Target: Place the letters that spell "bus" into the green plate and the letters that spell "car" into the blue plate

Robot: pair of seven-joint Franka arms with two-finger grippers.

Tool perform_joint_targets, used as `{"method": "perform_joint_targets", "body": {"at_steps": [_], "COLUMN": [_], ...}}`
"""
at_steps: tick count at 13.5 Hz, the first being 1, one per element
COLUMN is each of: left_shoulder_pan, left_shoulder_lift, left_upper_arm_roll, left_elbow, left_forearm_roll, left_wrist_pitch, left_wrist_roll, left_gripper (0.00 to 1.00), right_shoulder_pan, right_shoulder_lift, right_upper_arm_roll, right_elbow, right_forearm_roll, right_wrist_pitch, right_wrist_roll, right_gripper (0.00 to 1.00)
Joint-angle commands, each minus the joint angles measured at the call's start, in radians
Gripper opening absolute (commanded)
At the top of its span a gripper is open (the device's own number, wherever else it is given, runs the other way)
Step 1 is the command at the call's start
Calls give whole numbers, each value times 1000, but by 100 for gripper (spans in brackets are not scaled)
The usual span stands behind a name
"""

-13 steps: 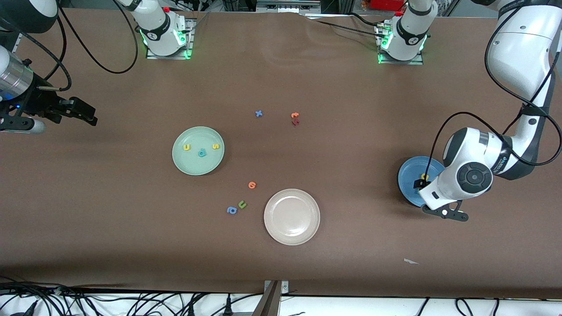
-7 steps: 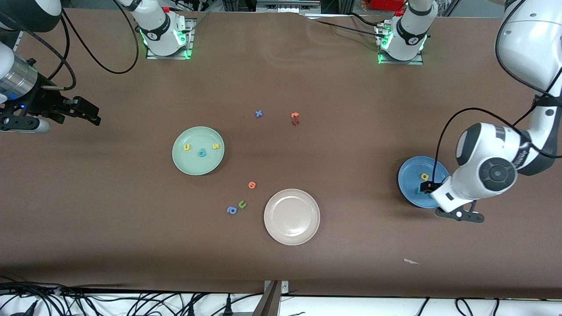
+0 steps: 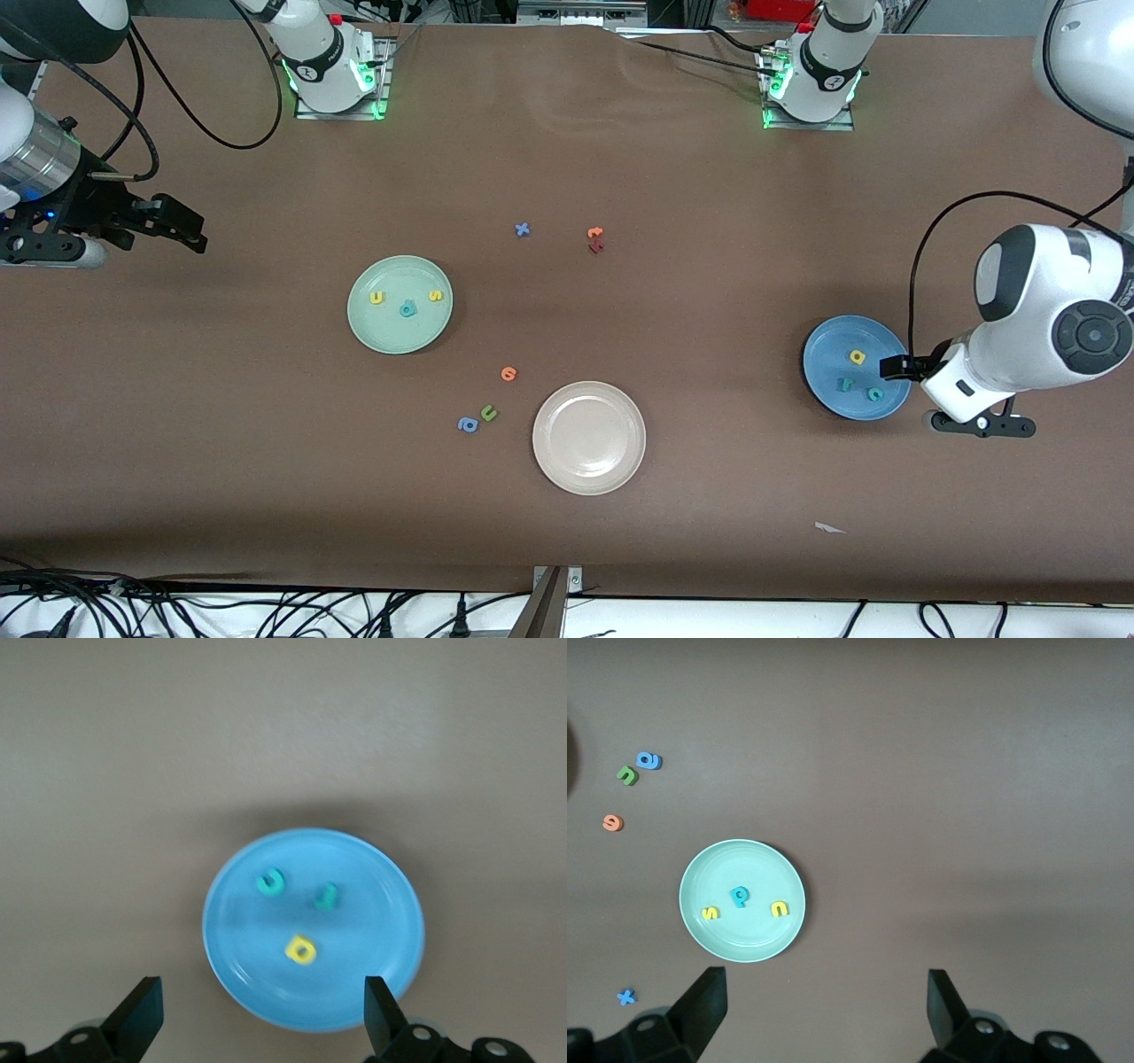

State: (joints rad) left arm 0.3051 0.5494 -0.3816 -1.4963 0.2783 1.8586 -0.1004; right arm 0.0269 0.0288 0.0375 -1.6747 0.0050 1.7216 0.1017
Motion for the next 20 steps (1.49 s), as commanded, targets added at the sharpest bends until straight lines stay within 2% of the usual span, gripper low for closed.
{"method": "perform_joint_targets", "body": {"at_steps": [1,5,7,9,11,20], "left_shoulder_pan": [-101,-155,-201,-230,-300,-310], "left_shoulder_lift": [-135,-262,-327,-374,-396,-463], "left_upper_arm_roll": [120,208,254,268,340,349], "left_elbow": [-45,-71,-71,-68,-56,-52], "left_forearm_roll": [-106,-231,-249,-251,-260,-281], "left_wrist_pitch": [-85,-185,-246,-291,-326,-335], "left_wrist_roll": [37,123,130,128,128,131], "left_gripper": [100,100,100,100,100,100], "right_shoulder_pan": [1,1,1,1,1,1], "right_shoulder_lift": [5,7,7,7,7,7], "right_upper_arm_roll": [-1,-1,-1,-1,-1,-1], "right_elbow": [29,29,29,30,29,29], "right_forearm_roll": [6,9,7,7,7,9], "right_wrist_pitch": [-40,-42,-40,-42,-40,-40], "right_wrist_roll": [3,6,6,4,6,4], "right_gripper": [100,100,100,100,100,100]}}
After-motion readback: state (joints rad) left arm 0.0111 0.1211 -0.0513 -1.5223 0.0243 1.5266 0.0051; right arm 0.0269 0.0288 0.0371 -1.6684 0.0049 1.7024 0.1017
